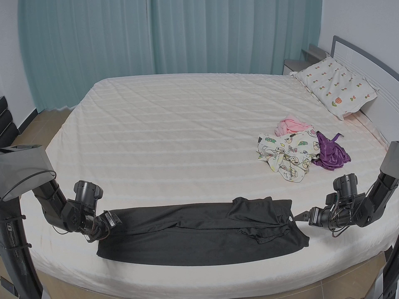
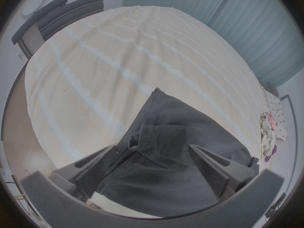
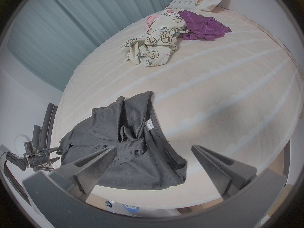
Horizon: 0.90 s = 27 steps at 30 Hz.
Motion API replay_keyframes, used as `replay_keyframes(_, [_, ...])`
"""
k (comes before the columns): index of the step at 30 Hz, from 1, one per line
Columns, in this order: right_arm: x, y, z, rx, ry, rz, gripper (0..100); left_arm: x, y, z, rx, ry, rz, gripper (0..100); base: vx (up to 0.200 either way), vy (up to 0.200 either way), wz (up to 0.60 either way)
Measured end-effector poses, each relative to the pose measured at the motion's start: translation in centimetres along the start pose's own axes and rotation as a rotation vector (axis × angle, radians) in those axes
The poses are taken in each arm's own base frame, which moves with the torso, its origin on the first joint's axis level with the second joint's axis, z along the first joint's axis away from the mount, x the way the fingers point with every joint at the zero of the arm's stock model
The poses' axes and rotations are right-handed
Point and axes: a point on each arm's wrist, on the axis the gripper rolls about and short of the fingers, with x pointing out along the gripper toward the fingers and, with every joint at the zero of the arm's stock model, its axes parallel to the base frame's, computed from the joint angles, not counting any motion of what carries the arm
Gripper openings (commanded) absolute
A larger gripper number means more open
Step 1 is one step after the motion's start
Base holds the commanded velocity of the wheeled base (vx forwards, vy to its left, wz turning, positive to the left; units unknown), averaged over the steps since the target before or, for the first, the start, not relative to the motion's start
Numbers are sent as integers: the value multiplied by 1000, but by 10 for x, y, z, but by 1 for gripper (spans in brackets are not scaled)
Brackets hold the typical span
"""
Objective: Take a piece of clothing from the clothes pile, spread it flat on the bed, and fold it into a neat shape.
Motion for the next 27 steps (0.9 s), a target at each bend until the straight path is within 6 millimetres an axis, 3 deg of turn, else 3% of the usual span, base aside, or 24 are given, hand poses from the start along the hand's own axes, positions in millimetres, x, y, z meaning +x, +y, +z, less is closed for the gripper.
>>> replay_keyframes(9, [1, 11, 1, 27, -23, 55, 100, 11, -5, 6, -73, -40, 28, 0, 0, 0, 0])
replay_keyframes(27, [21, 47, 5, 189, -94, 119, 100, -7, -11, 25, -214, -162, -96, 0, 0, 0, 0])
